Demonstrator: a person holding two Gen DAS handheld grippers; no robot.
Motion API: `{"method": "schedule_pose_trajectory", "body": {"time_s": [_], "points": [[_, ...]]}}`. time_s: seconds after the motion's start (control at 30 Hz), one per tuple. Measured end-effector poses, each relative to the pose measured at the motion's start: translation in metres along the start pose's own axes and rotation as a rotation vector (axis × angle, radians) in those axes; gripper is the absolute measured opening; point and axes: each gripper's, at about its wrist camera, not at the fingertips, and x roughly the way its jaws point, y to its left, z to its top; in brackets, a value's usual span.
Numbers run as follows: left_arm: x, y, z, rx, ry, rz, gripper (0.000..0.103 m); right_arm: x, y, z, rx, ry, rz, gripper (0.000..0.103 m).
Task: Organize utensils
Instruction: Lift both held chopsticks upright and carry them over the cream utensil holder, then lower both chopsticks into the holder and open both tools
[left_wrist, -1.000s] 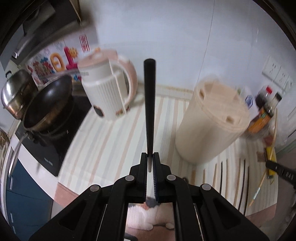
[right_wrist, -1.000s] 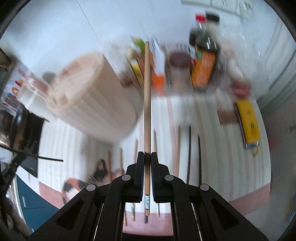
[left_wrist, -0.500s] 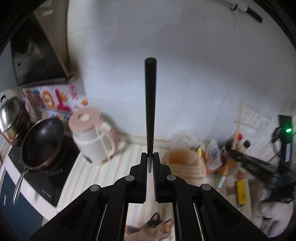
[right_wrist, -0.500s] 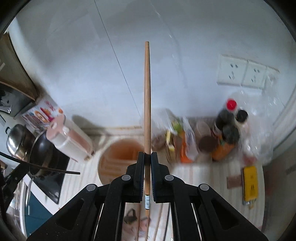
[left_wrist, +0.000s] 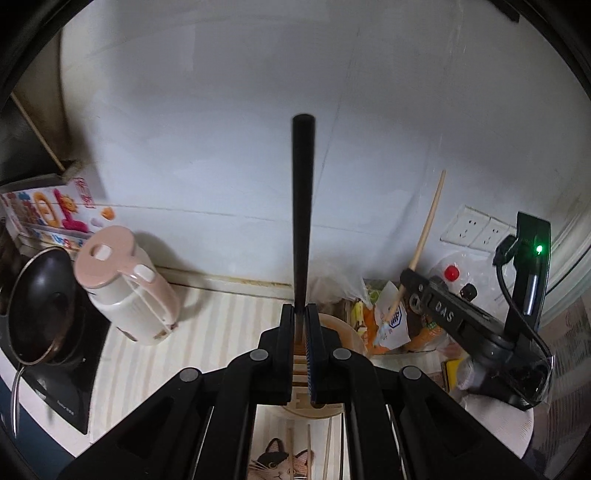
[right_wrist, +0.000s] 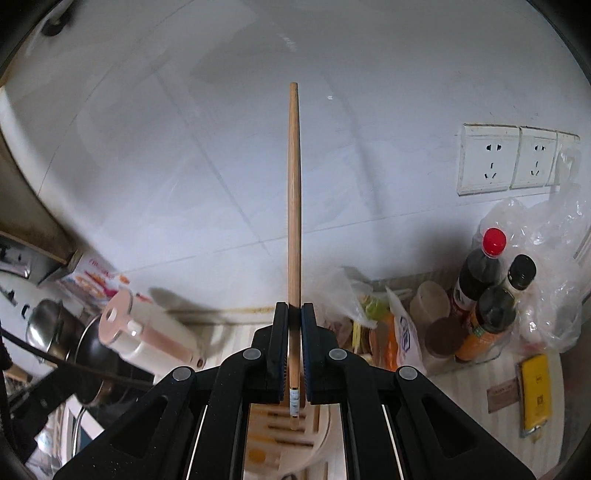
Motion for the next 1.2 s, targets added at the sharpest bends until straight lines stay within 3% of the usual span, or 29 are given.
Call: {"method": "schedule_pose_trajectory", "body": {"time_s": [0.23, 0.5, 0.67, 0.8, 0.83, 0.87, 0.9, 0.93, 0.97, 1.03, 1.13, 1.2], "points": [[0.035, -0.002, -0.002, -0.004, 0.075, -0.006, 0.003, 0.026, -0.007, -0.004, 0.033, -0.013, 0.021, 0.007], [0.065, 0.005, -0.009, -0.028, 0.153, -0.003, 0.003, 0.050, 0.006, -0.023, -0.036, -0.009, -0.007, 0.007], [0.070, 0.009, -0.013, -0.047, 0.178, -0.016, 0.005, 0.055, 0.009, -0.035, -0.081, 0.038, 0.000, 0.007], [0.061, 0.010, -0.015, -0.047, 0.167, 0.029, 0.009, 0.052, 0.009, -0.042, -0.106, 0.091, 0.010, 0.009], [0.057, 0.009, -0.016, -0.036, 0.165, 0.057, 0.014, 0.050, 0.009, -0.043, -0.106, 0.105, 0.012, 0.015], [0.054, 0.009, -0.016, -0.033, 0.161, 0.068, 0.027, 0.046, 0.008, -0.044, -0.108, 0.112, 0.011, 0.021], [0.049, 0.010, -0.017, -0.030, 0.149, 0.077, 0.037, 0.042, 0.008, -0.045, -0.109, 0.113, 0.009, 0.035], [0.041, 0.011, -0.018, -0.032, 0.128, 0.088, 0.059, 0.036, 0.007, -0.045, -0.105, 0.111, 0.001, 0.044], [0.038, 0.014, -0.018, -0.037, 0.112, 0.095, 0.072, 0.029, 0.004, -0.046, -0.092, 0.107, -0.003, 0.046], [0.025, 0.021, -0.020, -0.043, 0.056, 0.119, 0.074, 0.016, -0.001, -0.046, -0.074, 0.100, -0.007, 0.047], [0.012, 0.028, -0.024, -0.050, 0.021, 0.142, 0.098, -0.008, -0.009, -0.048, -0.043, 0.076, -0.034, 0.057], [0.001, 0.033, -0.029, -0.052, -0.014, 0.149, 0.103, -0.025, -0.015, -0.052, -0.027, 0.059, -0.071, 0.064]]}}
